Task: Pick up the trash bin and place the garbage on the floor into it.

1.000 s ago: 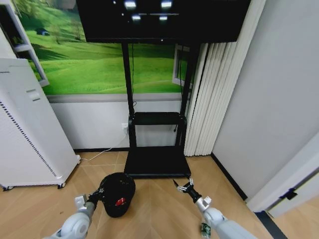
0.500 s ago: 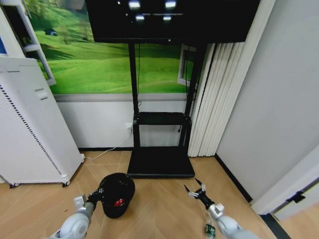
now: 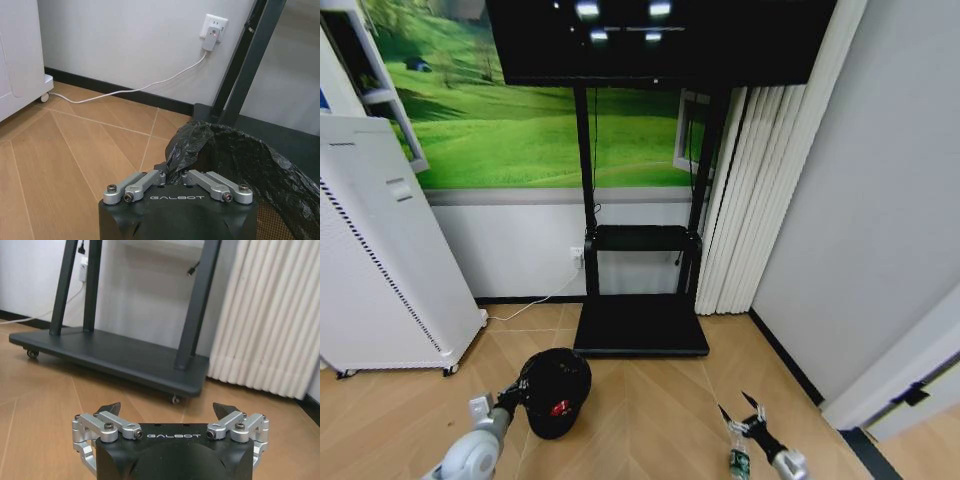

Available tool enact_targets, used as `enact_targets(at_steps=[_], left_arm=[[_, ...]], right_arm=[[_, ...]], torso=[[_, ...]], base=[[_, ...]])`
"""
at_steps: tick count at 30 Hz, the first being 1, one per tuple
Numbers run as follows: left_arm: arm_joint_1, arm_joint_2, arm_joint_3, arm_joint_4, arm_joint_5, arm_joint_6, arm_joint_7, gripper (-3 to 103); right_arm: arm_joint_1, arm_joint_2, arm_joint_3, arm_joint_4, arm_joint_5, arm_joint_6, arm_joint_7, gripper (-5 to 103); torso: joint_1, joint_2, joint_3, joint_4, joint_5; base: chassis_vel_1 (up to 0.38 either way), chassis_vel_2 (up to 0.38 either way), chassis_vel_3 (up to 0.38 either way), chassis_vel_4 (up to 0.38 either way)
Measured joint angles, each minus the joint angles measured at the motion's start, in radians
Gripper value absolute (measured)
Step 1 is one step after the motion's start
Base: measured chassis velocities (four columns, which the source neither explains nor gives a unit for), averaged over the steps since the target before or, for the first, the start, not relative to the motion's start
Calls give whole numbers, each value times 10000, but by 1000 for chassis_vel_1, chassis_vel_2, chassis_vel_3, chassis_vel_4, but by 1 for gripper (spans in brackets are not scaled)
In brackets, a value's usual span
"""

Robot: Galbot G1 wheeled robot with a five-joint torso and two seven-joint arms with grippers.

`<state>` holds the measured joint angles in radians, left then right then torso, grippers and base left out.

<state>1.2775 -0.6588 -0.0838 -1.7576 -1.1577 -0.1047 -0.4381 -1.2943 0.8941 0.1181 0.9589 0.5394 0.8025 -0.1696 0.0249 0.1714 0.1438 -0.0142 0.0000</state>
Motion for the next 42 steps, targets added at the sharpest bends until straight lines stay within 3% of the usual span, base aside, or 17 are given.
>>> enact_targets(at_steps=[6,26,42], left_arm=[[-36,-99,19,71,45,-23,62,7],[-149,-60,353,352,145,-45,214,7],[-359,-135,541,611,90,-45,284,7]], right_arm=[[-864,-56,212,195,-66,-4,262,100],[115,633,-762,-1957,70,-29,575,100],[-307,1032,-808,-1848,-163,-45,1065,100]], torso=[[0,0,0,-1,0],[0,0,1,4,0],[0,0,2,2,-1]], base=[[0,0,0,0],[0,0,0,0],[0,0,0,0]])
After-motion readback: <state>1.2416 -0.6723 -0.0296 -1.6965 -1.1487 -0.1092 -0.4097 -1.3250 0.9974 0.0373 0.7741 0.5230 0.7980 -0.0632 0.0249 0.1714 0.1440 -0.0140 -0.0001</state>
